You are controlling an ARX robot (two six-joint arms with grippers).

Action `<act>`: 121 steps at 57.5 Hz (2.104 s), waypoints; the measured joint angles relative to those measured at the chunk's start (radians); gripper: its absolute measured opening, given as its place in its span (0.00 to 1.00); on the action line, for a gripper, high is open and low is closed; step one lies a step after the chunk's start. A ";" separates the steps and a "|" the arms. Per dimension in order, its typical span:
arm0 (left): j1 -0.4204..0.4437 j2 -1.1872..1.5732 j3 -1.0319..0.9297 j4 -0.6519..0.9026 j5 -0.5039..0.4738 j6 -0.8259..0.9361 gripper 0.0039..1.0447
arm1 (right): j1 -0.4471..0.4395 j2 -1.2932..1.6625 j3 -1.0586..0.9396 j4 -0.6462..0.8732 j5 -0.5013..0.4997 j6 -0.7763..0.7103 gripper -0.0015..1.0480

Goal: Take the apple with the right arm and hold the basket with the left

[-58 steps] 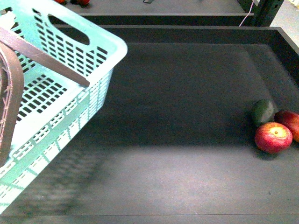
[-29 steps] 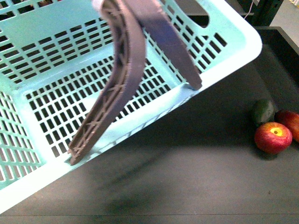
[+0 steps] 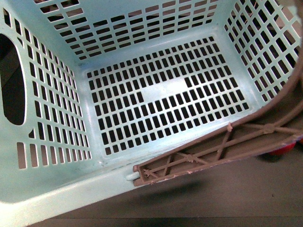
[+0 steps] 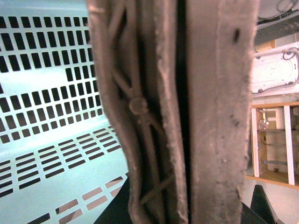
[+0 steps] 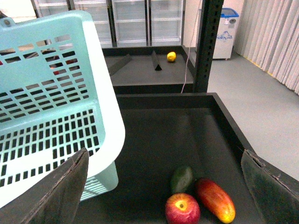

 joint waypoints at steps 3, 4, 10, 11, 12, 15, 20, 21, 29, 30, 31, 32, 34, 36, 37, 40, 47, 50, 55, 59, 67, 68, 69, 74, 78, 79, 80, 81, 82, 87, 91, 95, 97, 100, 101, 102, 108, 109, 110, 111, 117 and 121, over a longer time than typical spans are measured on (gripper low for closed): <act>0.000 0.000 0.000 0.000 -0.003 0.001 0.15 | 0.000 0.000 0.000 0.000 0.000 0.000 0.92; 0.000 0.000 0.000 0.000 -0.005 0.002 0.15 | 0.000 0.000 0.000 0.000 0.000 0.000 0.92; 0.000 0.000 0.000 0.000 -0.014 0.003 0.15 | 0.000 0.000 0.000 0.000 0.000 0.000 0.92; 0.000 0.000 0.000 0.000 -0.015 0.003 0.15 | 0.000 0.000 0.000 0.000 0.000 0.000 0.92; 0.001 0.000 0.000 0.000 -0.017 0.004 0.15 | 0.000 0.000 0.000 0.000 0.000 0.000 0.92; 0.001 0.000 0.000 0.000 -0.019 0.006 0.15 | 0.000 0.000 0.000 0.000 0.000 0.000 0.92; 0.001 0.000 0.000 0.000 -0.017 0.006 0.15 | 0.000 0.000 0.000 0.000 0.000 0.000 0.92; 0.001 0.000 0.000 0.000 -0.016 0.006 0.15 | 0.000 0.000 0.000 0.000 0.000 0.000 0.92; 0.001 0.001 0.000 0.000 -0.009 0.007 0.15 | 0.034 0.097 0.072 -0.190 0.138 0.092 0.92; 0.001 0.001 0.000 0.000 -0.009 0.007 0.15 | 0.035 0.146 0.101 -0.256 0.175 0.127 0.92; 0.001 0.001 0.000 0.000 -0.008 0.006 0.15 | 0.034 0.173 0.115 -0.288 0.190 0.144 0.92; 0.001 0.001 0.000 0.000 -0.008 0.006 0.15 | 0.031 0.198 0.127 -0.317 0.200 0.159 0.92; 0.001 0.001 0.000 0.000 -0.008 0.006 0.15 | 0.019 0.263 0.153 -0.382 0.204 0.193 0.92; 0.000 0.001 0.000 0.000 -0.009 0.008 0.15 | 0.002 0.310 0.158 -0.404 0.200 0.220 0.92; 0.000 0.001 0.000 0.000 -0.009 0.008 0.15 | -0.005 0.322 0.158 -0.404 0.195 0.224 0.92; 0.000 0.002 0.000 0.000 -0.009 0.010 0.15 | -0.034 0.365 0.156 -0.388 0.169 0.234 0.92; 0.000 0.005 0.000 0.000 -0.013 0.007 0.15 | -0.130 0.466 0.156 -0.270 0.092 0.219 0.92; 0.000 0.005 0.000 0.000 -0.016 0.009 0.15 | -0.174 0.524 0.156 -0.204 0.061 0.198 0.92; 0.000 0.005 0.000 0.000 -0.015 0.010 0.15 | -0.246 0.658 0.154 -0.068 0.011 0.143 0.92; 0.000 0.006 0.000 0.000 -0.012 0.009 0.15 | -0.289 0.777 0.154 0.045 -0.018 0.100 0.92; 0.000 0.006 0.000 0.000 -0.011 0.010 0.15 | -0.341 1.301 0.178 0.492 -0.039 -0.071 0.92; 0.000 0.006 0.000 0.000 -0.011 0.009 0.15 | -0.338 1.370 0.188 0.530 -0.029 -0.090 0.92; 0.000 0.006 0.000 0.000 -0.011 0.009 0.15 | -0.332 1.470 0.210 0.599 -0.017 -0.119 0.92; 0.000 0.006 0.000 0.000 -0.012 0.010 0.15 | -0.294 1.737 0.289 0.719 -0.005 -0.168 0.92; 0.000 0.006 0.000 0.000 -0.013 0.010 0.15 | -0.252 1.899 0.348 0.735 -0.001 -0.186 0.92; 0.000 0.006 0.000 0.000 -0.013 0.010 0.15 | -0.246 1.918 0.356 0.735 0.000 -0.188 0.92; 0.000 0.006 0.000 0.000 -0.013 0.010 0.15 | -0.240 1.936 0.363 0.733 0.000 -0.189 0.92; 0.000 0.006 0.000 0.000 -0.012 0.010 0.15 | -0.229 1.969 0.379 0.728 -0.001 -0.189 0.92; 0.000 0.006 0.000 0.000 -0.012 0.010 0.15 | -0.223 1.984 0.386 0.725 0.000 -0.189 0.92; 0.000 0.006 0.000 0.000 -0.012 0.009 0.15 | -0.187 2.068 0.436 0.708 0.000 -0.195 0.92; 0.000 0.006 0.000 0.000 -0.012 0.010 0.15 | -0.166 2.110 0.472 0.692 0.003 -0.198 0.92; 0.000 0.006 0.000 0.000 -0.012 0.010 0.15 | -0.147 2.149 0.515 0.674 0.011 -0.201 0.92; 0.000 0.006 0.000 0.000 -0.012 0.010 0.15 | -0.140 2.168 0.535 0.670 0.018 -0.200 0.92; 0.000 0.006 0.000 0.000 -0.012 0.009 0.15 | -0.135 2.185 0.556 0.663 0.027 -0.200 0.92; 0.000 0.006 0.000 0.000 -0.012 0.009 0.15 | -0.132 2.197 0.570 0.658 0.030 -0.200 0.92; 0.000 0.006 0.000 0.000 -0.012 0.009 0.15 | -0.132 2.202 0.576 0.656 0.031 -0.200 0.92; 0.000 0.006 0.000 0.000 -0.012 0.010 0.15 | -0.129 2.246 0.628 0.640 0.052 -0.200 0.92; 0.000 0.006 0.000 0.000 -0.012 0.010 0.15 | -0.129 2.250 0.633 0.638 0.055 -0.200 0.92; 0.000 0.006 0.000 0.000 -0.012 0.010 0.15 | -0.129 2.255 0.639 0.637 0.056 -0.200 0.92; 0.000 0.006 0.000 0.000 -0.012 0.010 0.15 | -0.129 2.264 0.652 0.633 0.058 -0.200 0.92; 0.000 0.006 0.000 0.000 -0.012 0.010 0.15 | -0.130 2.293 0.697 0.618 0.063 -0.193 0.92; 0.000 0.006 0.000 0.000 -0.012 0.010 0.15 | -0.130 2.309 0.734 0.602 0.060 -0.183 0.92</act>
